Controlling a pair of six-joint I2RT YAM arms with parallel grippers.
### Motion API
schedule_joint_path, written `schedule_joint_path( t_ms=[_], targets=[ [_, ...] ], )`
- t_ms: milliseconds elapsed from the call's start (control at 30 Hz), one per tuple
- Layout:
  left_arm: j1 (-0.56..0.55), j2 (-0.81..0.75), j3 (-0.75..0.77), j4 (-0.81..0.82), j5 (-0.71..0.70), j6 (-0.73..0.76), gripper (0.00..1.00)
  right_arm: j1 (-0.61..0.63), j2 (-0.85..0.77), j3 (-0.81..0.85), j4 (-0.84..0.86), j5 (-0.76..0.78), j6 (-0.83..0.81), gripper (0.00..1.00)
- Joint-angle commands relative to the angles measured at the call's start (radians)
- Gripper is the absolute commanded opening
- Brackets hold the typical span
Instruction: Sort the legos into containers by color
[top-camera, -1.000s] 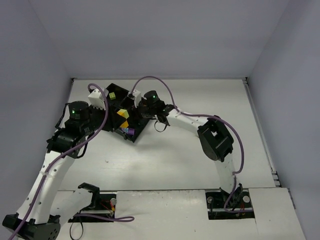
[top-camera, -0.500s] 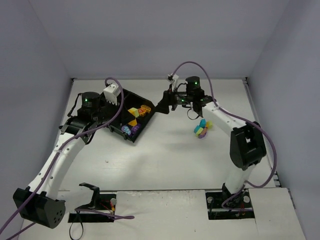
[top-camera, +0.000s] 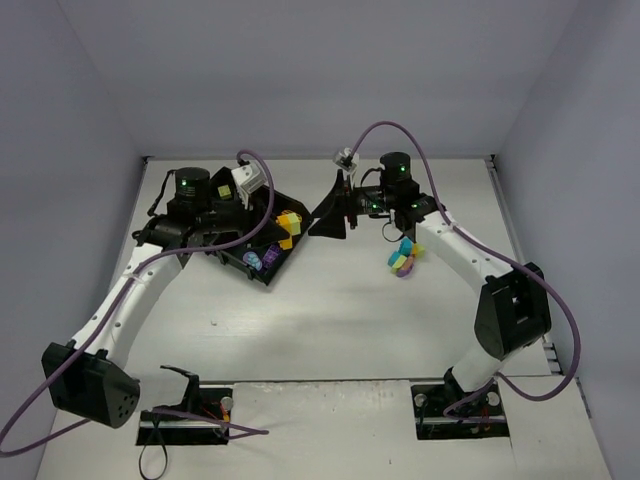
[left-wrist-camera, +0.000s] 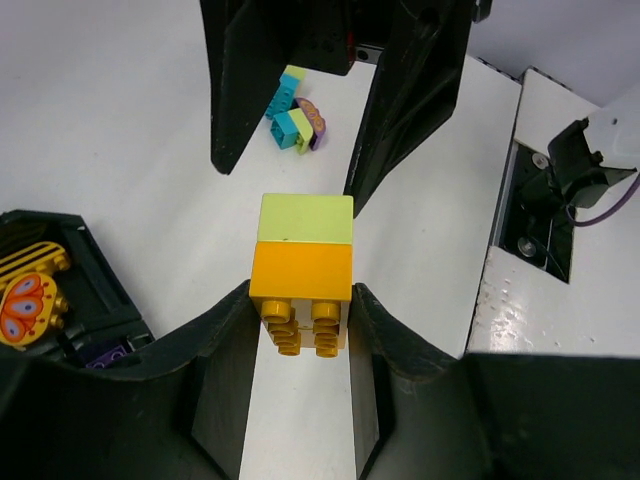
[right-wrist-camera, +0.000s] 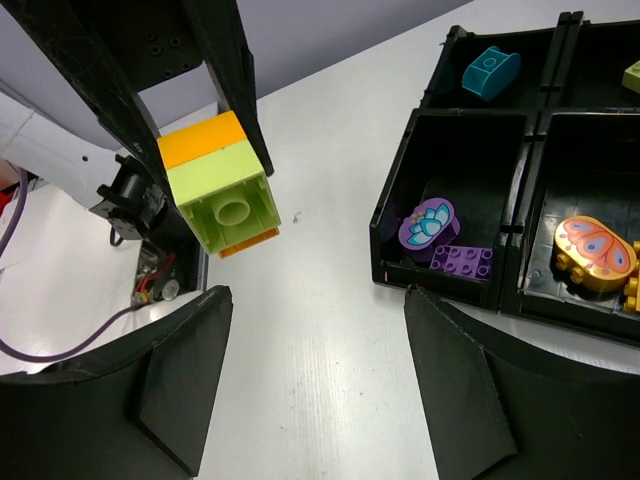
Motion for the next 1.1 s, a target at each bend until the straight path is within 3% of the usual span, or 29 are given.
schedule_joint_path(
  t_ms=[0, 767, 1067],
  targets=[
    [-0.017, 0.014, 0.076, 0.08, 0.122, 0.077, 0.0, 0.014, -0.053, 0.038, 0.053, -0.06, -0.022, 0.66],
    [-0.045, 0.083, 0.119, 0.034, 0.11, 0.117, 0.0, 0.057, -0.055, 0.088, 0.044, -0.138, -0.053, 0.61],
    [-0.033, 0.079, 0.152, -0.014, 0.078, 0.152, 0.0, 0.013, -0.081, 0.013, -0.014, -0.041, -0.113, 0.61]
  ],
)
